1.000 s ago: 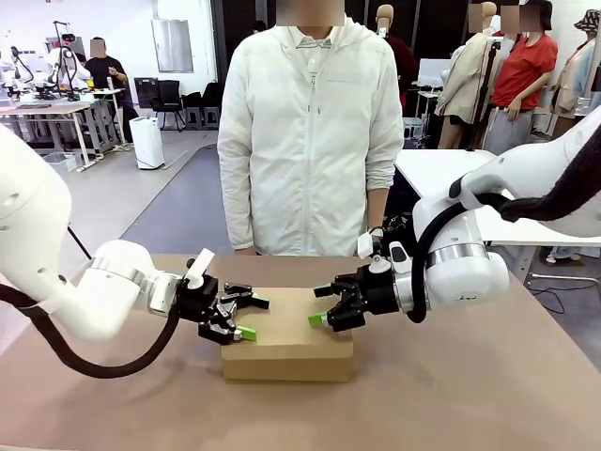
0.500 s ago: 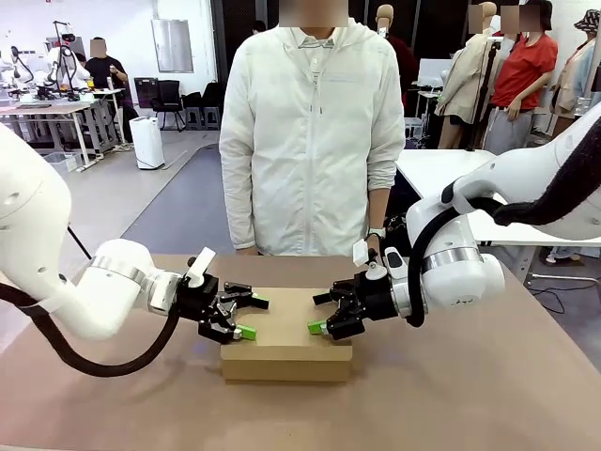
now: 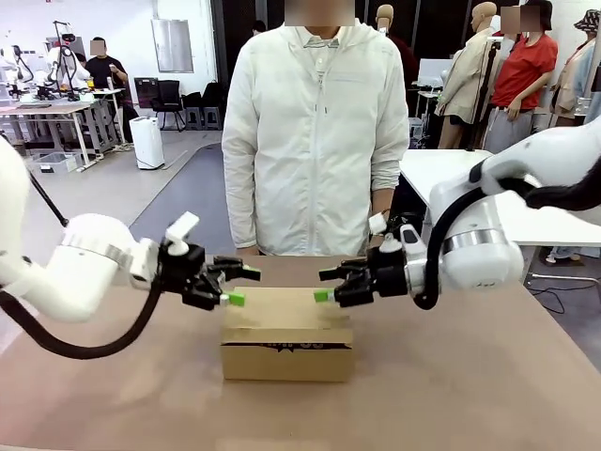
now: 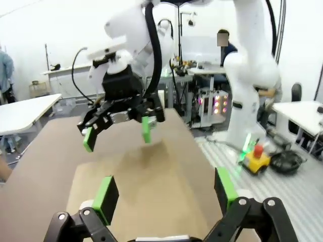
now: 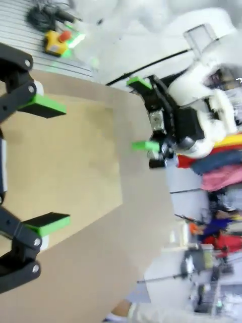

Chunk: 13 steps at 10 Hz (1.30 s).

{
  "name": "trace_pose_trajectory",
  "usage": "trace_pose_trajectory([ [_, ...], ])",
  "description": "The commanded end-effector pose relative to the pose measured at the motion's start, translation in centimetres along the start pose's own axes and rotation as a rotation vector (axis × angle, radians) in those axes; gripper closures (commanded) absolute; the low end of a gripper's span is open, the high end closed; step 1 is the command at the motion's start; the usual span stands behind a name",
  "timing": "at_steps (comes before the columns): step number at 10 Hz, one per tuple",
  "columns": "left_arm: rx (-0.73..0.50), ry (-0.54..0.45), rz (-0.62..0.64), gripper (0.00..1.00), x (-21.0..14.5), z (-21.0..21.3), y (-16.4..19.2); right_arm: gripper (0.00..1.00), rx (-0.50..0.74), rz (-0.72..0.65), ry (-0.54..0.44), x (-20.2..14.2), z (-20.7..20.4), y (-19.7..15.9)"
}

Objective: Pack the items into the box.
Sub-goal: Close the Mailer Box.

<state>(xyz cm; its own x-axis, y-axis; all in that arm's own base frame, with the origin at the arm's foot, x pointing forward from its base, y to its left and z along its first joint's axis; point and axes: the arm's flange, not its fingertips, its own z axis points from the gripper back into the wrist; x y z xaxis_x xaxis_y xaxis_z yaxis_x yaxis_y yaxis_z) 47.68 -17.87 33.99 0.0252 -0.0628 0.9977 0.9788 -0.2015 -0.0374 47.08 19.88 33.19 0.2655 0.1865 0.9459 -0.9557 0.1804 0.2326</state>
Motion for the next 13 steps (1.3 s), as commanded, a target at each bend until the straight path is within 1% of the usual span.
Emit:
trace_pose_trajectory([
  [1, 0.079, -0.001, 0.113, 0.0, 4.1, 1.8, -2.7, 0.0, -0.008, -0.279, -0.01, 2.8, 3.4, 1.3],
  [2, 0.069, 0.045, 0.254, 0.0, 4.9, 2.8, -3.6, 0.0, -0.002, -0.434, -0.006, 3.4, 5.7, 1.8],
  [3, 0.101, 0.048, 0.444, 0.0, 4.9, 4.4, -4.8, 0.0, 0.046, -0.599, -0.014, 3.6, 8.9, 2.8],
  [4, 0.086, 0.029, 0.596, 0.0, 4.6, 5.8, -6.0, 0.0, 0.042, -0.701, -0.031, 3.4, 12.2, 3.9],
  [5, 0.066, -0.006, 0.714, 0.0, 4.2, 7.6, -7.3, 0.0, 0.032, -0.829, -0.047, 2.9, 15.9, 5.0],
  [6, 0.156, -0.031, 0.829, 0.0, 4.0, 10.1, -8.3, 0.0, 0.068, -0.927, -0.079, 2.0, 19.3, 6.2],
  [7, 0.178, -0.112, 0.902, 0.0, 4.0, 13.4, -9.3, 0.0, 0.046, -0.992, -0.134, 1.1, 22.3, 7.4],
  [8, 0.27, -0.213, 0.938, 0.0, 4.1, 17.2, -10.7, 0.0, 0.058, -1.075, -0.145, 0.0, 25.0, 9.1],
  [9, 0.322, -0.278, 0.964, 0.0, 4.0, 20.1, -12.0, 0.0, 0.008, -1.128, -0.166, -1.2, 27.1, 10.3],
  [10, 0.478, -0.351, 0.986, 0.0, 3.3, 22.8, -13.1, 0.0, -0.059, -1.157, -0.196, -2.4, 28.6, 10.4],
  [11, 0.483, -0.378, 1.011, 0.0, 2.2, 24.4, -13.4, 0.0, -0.08, -1.095, -0.246, -3.2, 29.0, 9.4],
  [12, 0.363, -0.261, 0.979, 0.0, 3.0, 22.3, -12.2, 0.0, -0.289, -1.038, -0.267, -3.7, 28.0, 6.8],
  [13, 0.363, -0.261, 0.979, 0.0, 3.0, 22.3, -12.2, 0.0, -0.049, -1.125, -0.219, -2.3, 30.5, 8.0],
])
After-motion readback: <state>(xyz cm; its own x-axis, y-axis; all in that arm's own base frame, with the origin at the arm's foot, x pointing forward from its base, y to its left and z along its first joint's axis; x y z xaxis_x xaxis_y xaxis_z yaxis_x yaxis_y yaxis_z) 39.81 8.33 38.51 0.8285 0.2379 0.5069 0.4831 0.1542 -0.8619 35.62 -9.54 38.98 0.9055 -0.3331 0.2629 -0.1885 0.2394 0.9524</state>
